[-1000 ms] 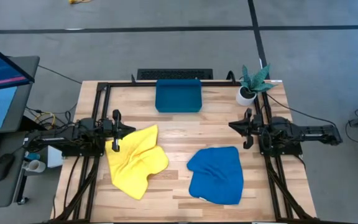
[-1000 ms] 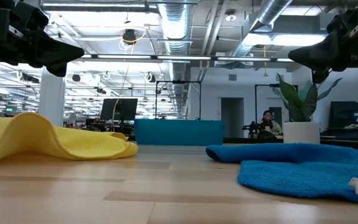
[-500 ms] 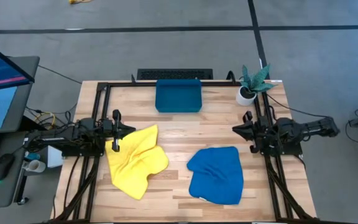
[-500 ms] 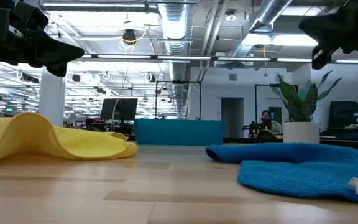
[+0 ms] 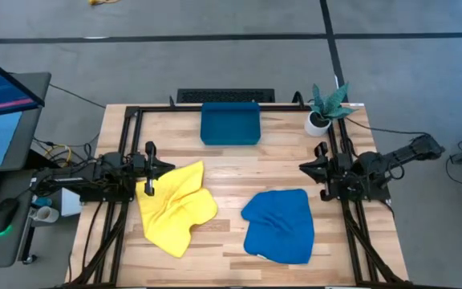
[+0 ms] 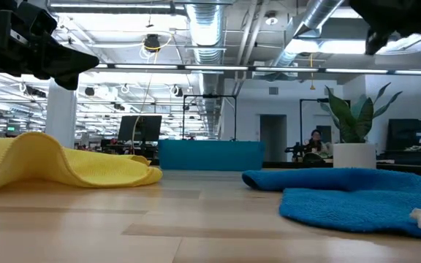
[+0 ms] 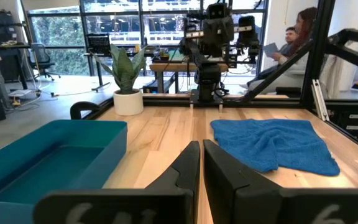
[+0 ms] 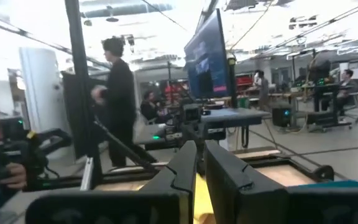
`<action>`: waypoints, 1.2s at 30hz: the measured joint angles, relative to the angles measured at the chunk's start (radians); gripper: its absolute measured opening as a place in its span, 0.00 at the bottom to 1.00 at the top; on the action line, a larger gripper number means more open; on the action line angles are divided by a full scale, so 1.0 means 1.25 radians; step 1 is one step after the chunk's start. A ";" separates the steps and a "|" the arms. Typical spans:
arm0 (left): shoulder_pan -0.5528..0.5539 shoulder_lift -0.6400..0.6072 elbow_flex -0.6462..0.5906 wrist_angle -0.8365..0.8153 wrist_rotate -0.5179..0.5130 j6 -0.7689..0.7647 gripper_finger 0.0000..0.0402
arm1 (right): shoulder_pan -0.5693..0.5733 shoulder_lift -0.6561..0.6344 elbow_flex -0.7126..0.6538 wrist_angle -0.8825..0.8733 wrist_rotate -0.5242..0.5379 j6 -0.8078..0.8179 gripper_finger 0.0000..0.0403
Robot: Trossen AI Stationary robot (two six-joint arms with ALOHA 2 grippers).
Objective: Roll microfiber towels into tight, uniform cylinder then place into a basket
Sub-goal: Roll the blue microfiber cloth
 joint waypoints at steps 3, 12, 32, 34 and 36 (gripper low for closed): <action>0.000 0.000 0.000 0.000 0.000 0.000 0.02 | 0.012 0.057 0.036 -0.005 0.000 -0.024 0.13; 0.000 0.000 0.000 0.000 0.000 -0.050 0.02 | -0.013 0.152 0.167 -0.007 0.002 -0.243 0.13; 0.000 0.000 0.000 0.000 0.000 -0.028 0.02 | -0.069 0.156 0.358 -0.232 0.102 -0.181 0.14; 0.000 0.000 0.000 0.001 0.000 -0.013 0.02 | -0.068 0.156 0.358 -0.335 0.123 -0.074 0.15; 0.000 0.000 0.000 0.003 0.000 0.004 0.02 | -0.068 0.161 0.358 -0.443 0.140 0.037 0.16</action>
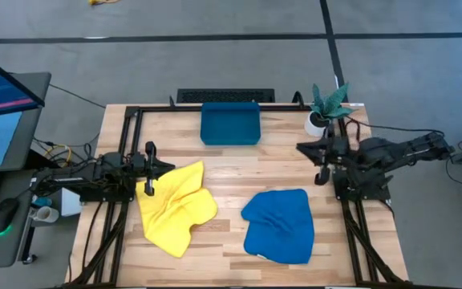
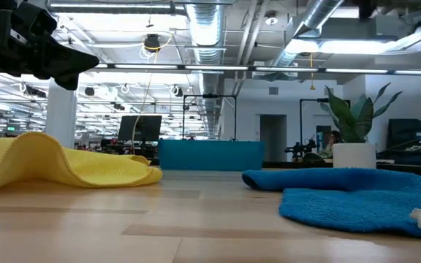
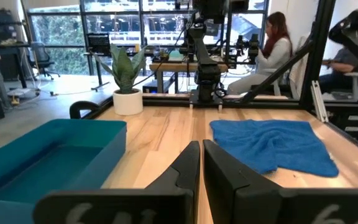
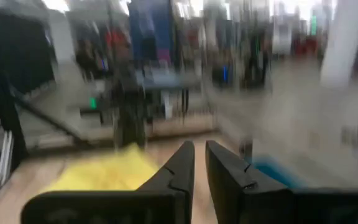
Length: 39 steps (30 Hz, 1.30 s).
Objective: Roll microfiber towels into tight, uniform cylinder then place into a basket
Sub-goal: Roll the blue microfiber cloth
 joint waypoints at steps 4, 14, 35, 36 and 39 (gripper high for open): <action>0.000 0.000 0.000 0.009 -0.001 0.014 0.02 | 0.001 0.049 -0.001 -0.183 0.007 0.196 0.21; 0.000 0.000 0.000 0.005 0.000 -0.005 0.02 | 0.028 0.201 -0.001 -0.362 -0.101 0.387 0.41; 0.000 0.000 0.000 -0.002 0.006 -0.074 0.02 | -0.011 0.513 -0.001 -0.476 -0.318 0.539 0.46; 0.000 0.000 0.000 -0.002 0.006 -0.075 0.02 | -0.011 0.532 -0.001 -0.479 -0.325 0.539 0.46; 0.000 0.000 0.000 -0.002 0.006 -0.076 0.02 | -0.011 0.582 -0.001 -0.480 -0.329 0.544 0.45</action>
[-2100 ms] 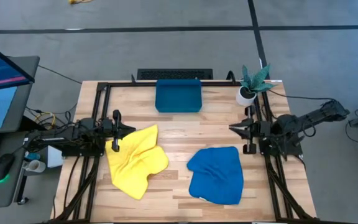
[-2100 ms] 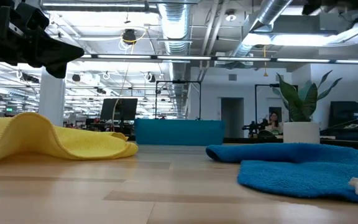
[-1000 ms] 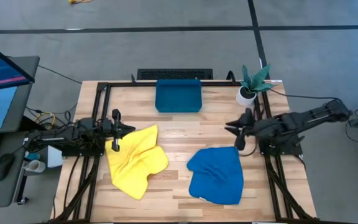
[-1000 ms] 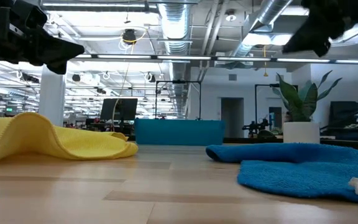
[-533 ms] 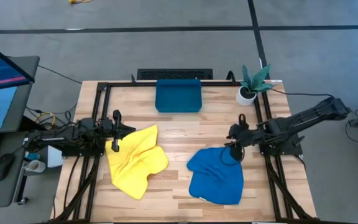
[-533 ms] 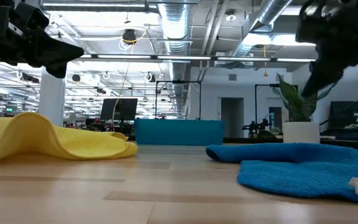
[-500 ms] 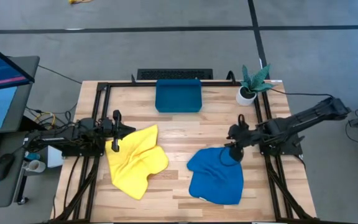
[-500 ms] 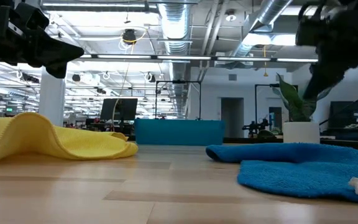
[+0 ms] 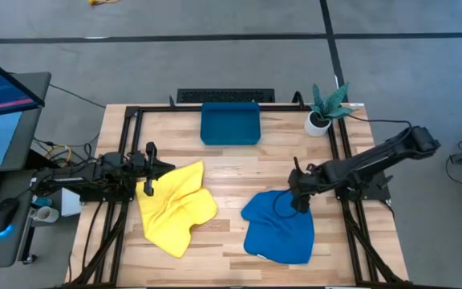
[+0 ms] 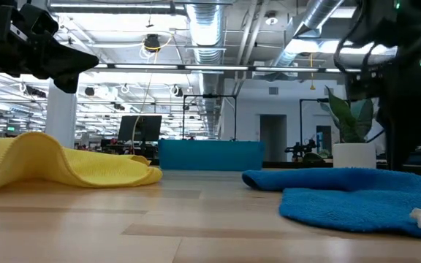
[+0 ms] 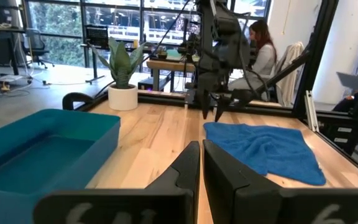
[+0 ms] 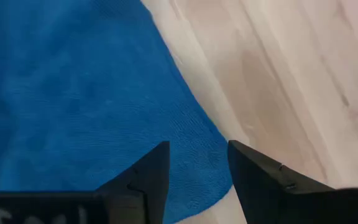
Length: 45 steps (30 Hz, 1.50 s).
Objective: Roll microfiber towels into tight, uniform cylinder then place into a basket
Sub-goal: Roll the blue microfiber cloth
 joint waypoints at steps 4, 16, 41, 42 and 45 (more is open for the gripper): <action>0.000 0.000 0.000 0.000 0.000 -0.001 0.02 | 0.000 0.055 0.000 -0.007 -0.005 0.007 0.46; 0.000 0.000 0.000 -0.001 0.000 -0.001 0.02 | -0.022 0.119 0.005 -0.009 -0.061 0.020 0.37; 0.001 0.023 0.002 0.230 0.043 0.106 0.02 | -0.056 0.126 0.194 -0.108 -0.014 -0.051 0.03; 0.001 0.038 0.002 0.231 0.043 0.098 0.02 | -0.056 0.125 0.203 -0.119 -0.007 -0.052 0.03; 0.001 0.100 0.004 0.234 0.041 0.072 0.02 | -0.056 0.125 0.234 -0.165 0.017 -0.052 0.02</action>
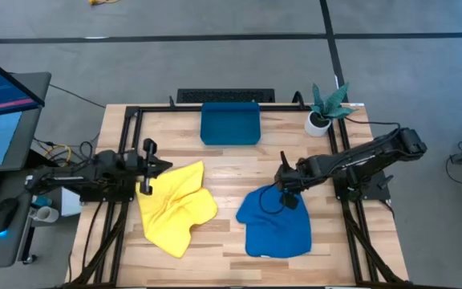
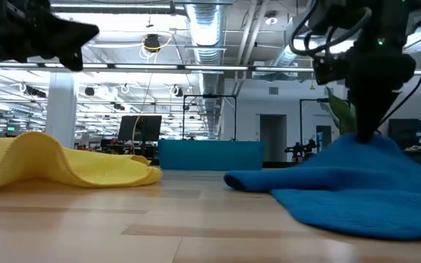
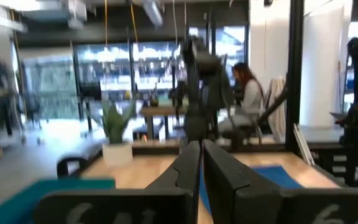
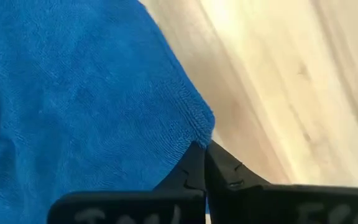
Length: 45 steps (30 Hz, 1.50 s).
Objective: Roll microfiber towels into tight, uniform cylinder then place into a basket
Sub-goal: Roll the blue microfiber cloth
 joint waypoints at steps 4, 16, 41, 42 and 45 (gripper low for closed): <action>0.000 0.116 0.000 0.044 -0.008 -0.034 0.02 | 0.000 0.000 0.037 -0.033 0.009 0.000 0.01; 0.000 0.456 0.066 0.222 -0.015 -0.033 0.04 | 0.000 -0.002 0.071 -0.035 0.029 -0.019 0.01; 0.000 1.082 0.427 0.223 0.143 -0.032 0.37 | 0.076 -0.002 0.071 0.014 0.031 -0.022 0.02; 0.000 1.107 0.442 0.224 0.156 -0.028 0.37 | 0.079 -0.002 0.071 0.024 0.031 -0.028 0.02; 0.000 1.184 0.496 0.226 0.195 -0.024 0.37 | 0.087 -0.002 0.071 0.058 0.035 -0.055 0.02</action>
